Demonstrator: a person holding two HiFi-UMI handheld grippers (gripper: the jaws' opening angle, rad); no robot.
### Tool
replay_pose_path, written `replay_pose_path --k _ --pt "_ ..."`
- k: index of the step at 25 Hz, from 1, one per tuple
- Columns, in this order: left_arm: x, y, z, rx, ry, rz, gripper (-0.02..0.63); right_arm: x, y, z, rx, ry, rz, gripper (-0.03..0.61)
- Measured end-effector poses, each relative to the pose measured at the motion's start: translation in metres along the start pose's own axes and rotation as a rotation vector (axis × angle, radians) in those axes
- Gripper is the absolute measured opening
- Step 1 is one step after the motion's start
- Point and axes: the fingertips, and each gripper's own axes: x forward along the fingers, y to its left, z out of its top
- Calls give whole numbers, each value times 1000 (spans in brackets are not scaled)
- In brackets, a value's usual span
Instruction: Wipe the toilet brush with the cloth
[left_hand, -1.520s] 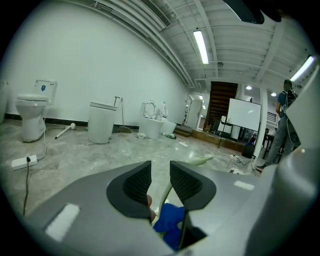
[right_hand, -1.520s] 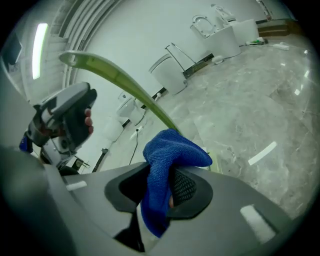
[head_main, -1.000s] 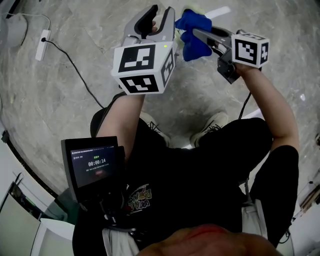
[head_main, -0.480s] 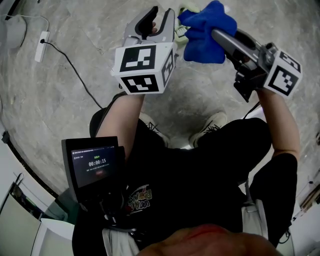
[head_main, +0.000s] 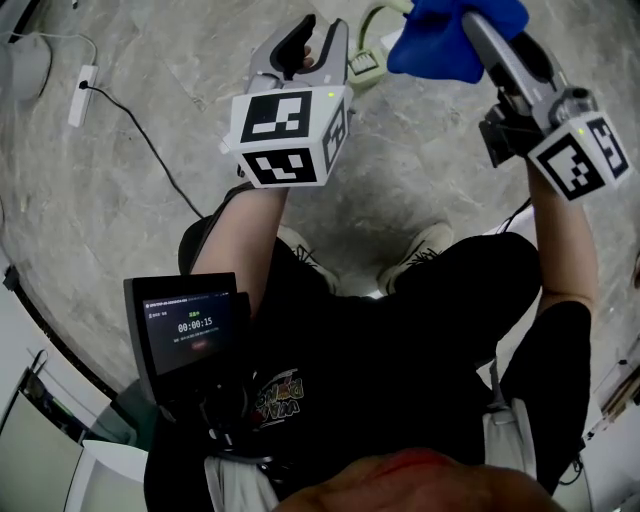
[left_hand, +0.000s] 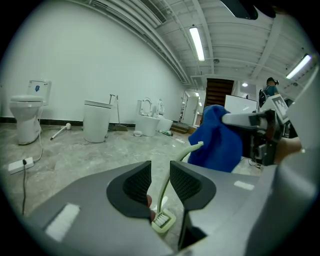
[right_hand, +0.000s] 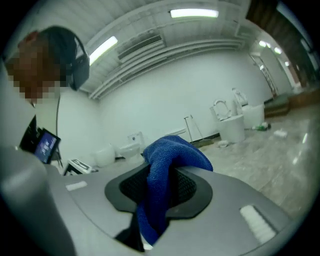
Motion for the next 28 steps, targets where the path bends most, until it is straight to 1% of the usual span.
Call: replay_pose_path --k 1,2,3,5,8,10,12,15,17,18,19,20,22,23,24,26,28 --pt "0 0 -2 1 5 -1 117 8 -8 1 -52 5 -40 107" --pt "1 -2 -4 2 11 -3 117 14 -13 4 -75 5 -57 107" --pt "1 -4 -7 2 15 -6 117 17 -14 9 -70 -4 -51 107" --pt "0 -9 -8 3 14 -17 117 12 -7 23 -49 -43 -9 107" --pt "-4 -12 -4 12 -7 -29 117 -3 6 46 -111 -99 30 107" --pt "-4 -9 -4 19 -7 -22 118 -5 6 57 -122 -126 61 107" --pt "-1 -6 -9 9 9 -16 118 -2 3 68 -95 -152 108 107" --pt "0 -3 -13 -17 19 -18 118 7 -7 82 -20 -186 184 107" --pt "-1 -2 -11 -13 15 -19 117 17 -18 82 43 -190 211 107" --pt "-1 -2 -10 -9 14 -19 118 24 -26 77 80 -177 207 107" --pt "0 -2 -10 -6 15 -21 118 32 -38 65 121 -150 184 107" --pt "1 -4 -10 -3 17 -22 117 44 -53 46 168 -102 136 107" --pt "2 -6 -8 7 18 -26 118 75 -91 -15 255 51 -9 107" --pt "2 -7 -8 11 18 -27 118 94 -105 -48 264 139 -56 107" --pt "2 -8 -8 15 20 -28 118 115 -111 -78 239 222 -59 107" --pt "1 -9 -11 24 26 -32 117 148 -110 -130 171 359 -12 107" --pt "-2 -12 -14 44 28 -39 117 164 -113 -173 182 449 -16 107"
